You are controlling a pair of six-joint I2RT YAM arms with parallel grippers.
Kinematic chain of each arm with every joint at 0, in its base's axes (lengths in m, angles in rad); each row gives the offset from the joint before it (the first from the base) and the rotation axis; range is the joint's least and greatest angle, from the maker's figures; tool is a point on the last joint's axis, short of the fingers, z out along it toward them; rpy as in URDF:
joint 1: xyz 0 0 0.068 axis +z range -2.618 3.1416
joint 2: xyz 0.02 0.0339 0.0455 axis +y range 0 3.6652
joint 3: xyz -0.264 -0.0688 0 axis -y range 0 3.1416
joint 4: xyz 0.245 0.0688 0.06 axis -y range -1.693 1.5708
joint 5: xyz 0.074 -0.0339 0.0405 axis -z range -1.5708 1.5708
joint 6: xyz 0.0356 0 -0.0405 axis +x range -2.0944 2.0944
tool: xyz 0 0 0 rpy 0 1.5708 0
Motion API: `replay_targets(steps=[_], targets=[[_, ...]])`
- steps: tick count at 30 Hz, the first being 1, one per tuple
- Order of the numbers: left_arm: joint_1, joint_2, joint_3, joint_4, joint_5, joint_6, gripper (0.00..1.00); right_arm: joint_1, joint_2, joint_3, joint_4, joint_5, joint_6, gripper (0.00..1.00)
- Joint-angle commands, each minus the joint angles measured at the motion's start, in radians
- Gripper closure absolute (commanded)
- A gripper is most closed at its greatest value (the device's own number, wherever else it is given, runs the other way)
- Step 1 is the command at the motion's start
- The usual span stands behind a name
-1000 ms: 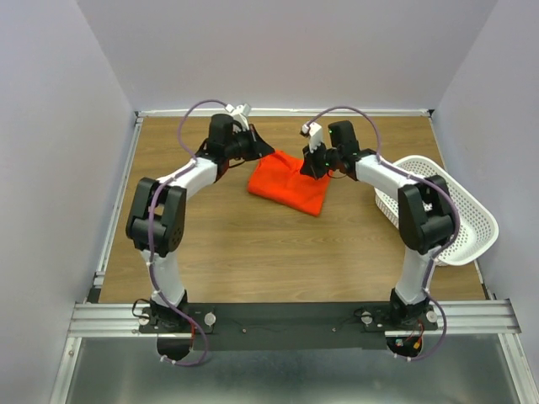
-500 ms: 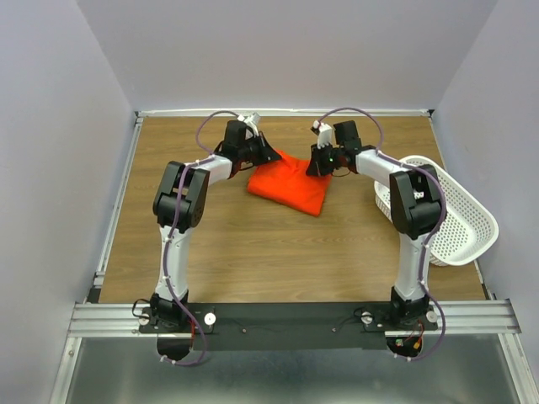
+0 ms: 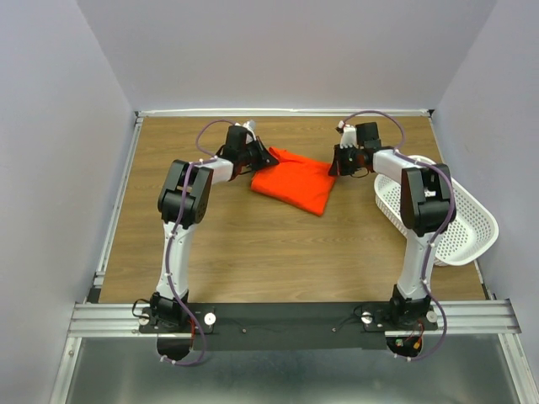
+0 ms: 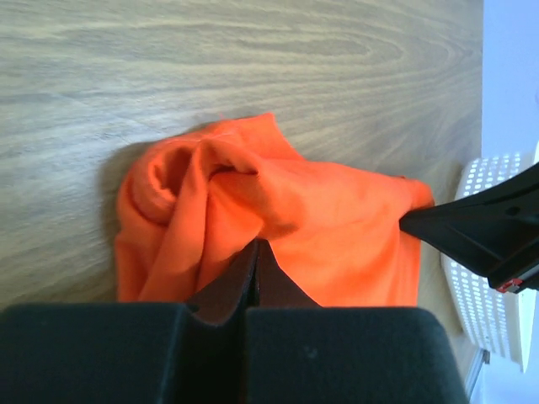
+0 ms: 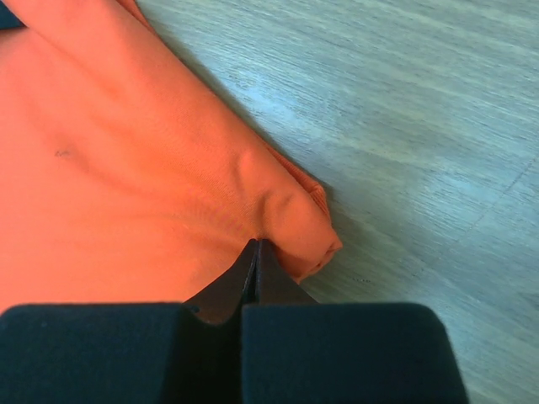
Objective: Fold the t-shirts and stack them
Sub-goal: Fold the tshirt, then neatly place the folded tshirt to the corner
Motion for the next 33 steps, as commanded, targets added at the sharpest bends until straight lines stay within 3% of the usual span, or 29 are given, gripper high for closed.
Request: replay_targets(steps=[1, 11, 15, 22, 26, 29, 33], targets=[[0.014, 0.019, 0.018, -0.025, -0.074, -0.040, 1.00, -0.016, 0.044, -0.020, -0.072, 0.067, -0.011, 1.00], [0.038, 0.003, 0.033, -0.019, -0.072, -0.054, 1.00, -0.034, 0.015, 0.004, -0.101, 0.014, -0.040, 0.96], [0.069, -0.100, -0.028, 0.070, -0.071, -0.031, 0.98, -0.040, -0.052, 0.018, -0.112, -0.014, -0.097, 0.80], [0.091, -0.344, -0.115, 0.068, -0.138, 0.090, 0.88, -0.042, -0.195, 0.036, -0.138, -0.088, -0.155, 0.53], [0.083, -0.438, -0.236, 0.093, -0.066, 0.063, 0.85, -0.040, -0.281, 0.006, -0.175, -0.237, -0.177, 0.39], [0.063, -0.476, -0.371, 0.137, -0.010, 0.050, 0.81, -0.042, -0.350, -0.045, -0.193, -0.426, -0.178, 0.34], [0.035, -0.498, -0.473, 0.143, -0.011, 0.127, 0.64, -0.042, -0.459, -0.157, -0.201, -0.535, -0.146, 0.31]])
